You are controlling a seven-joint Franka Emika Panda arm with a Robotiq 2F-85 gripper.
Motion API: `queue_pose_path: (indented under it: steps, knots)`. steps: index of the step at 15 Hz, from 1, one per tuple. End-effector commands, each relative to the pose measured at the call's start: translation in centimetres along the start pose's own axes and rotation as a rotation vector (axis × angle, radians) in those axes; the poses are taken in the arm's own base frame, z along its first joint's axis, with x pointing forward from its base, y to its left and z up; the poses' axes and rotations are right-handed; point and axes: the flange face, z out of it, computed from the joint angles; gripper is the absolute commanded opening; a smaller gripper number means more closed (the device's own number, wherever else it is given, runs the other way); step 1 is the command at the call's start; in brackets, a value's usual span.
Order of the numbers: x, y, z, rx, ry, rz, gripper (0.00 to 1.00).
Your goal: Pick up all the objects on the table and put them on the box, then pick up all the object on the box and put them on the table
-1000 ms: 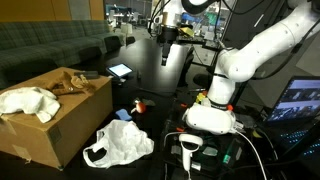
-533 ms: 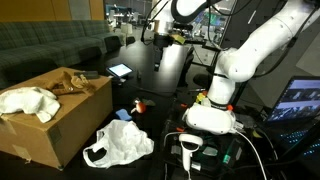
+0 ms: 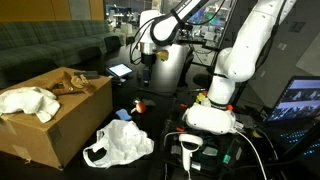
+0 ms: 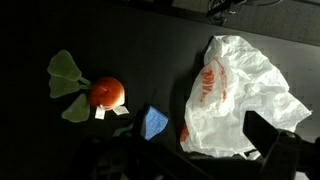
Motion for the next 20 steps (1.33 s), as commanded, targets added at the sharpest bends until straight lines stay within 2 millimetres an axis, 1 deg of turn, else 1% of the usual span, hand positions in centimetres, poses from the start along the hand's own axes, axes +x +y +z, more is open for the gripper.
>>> queue_pose_path:
  steps: [1, 2, 7, 10, 15, 16, 20]
  knots:
    - [1.8, 1.8, 3.3, 0.007, -0.005, 0.034, 1.0]
    - [2.1, 2.3, 4.6, 0.008, -0.004, 0.048, 1.0]
    - [2.1, 4.8, 9.8, 0.0, 0.019, 0.06, 1.0]
    - [3.0, 6.1, 12.8, 0.005, 0.042, 0.056, 1.0]
    - [5.4, 7.7, 16.7, 0.041, 0.072, 0.064, 1.0]
    - [5.8, 8.1, 17.9, 0.042, 0.062, 0.075, 1.0]
    - [6.6, 10.0, 20.8, 0.054, 0.027, 0.127, 1.0]
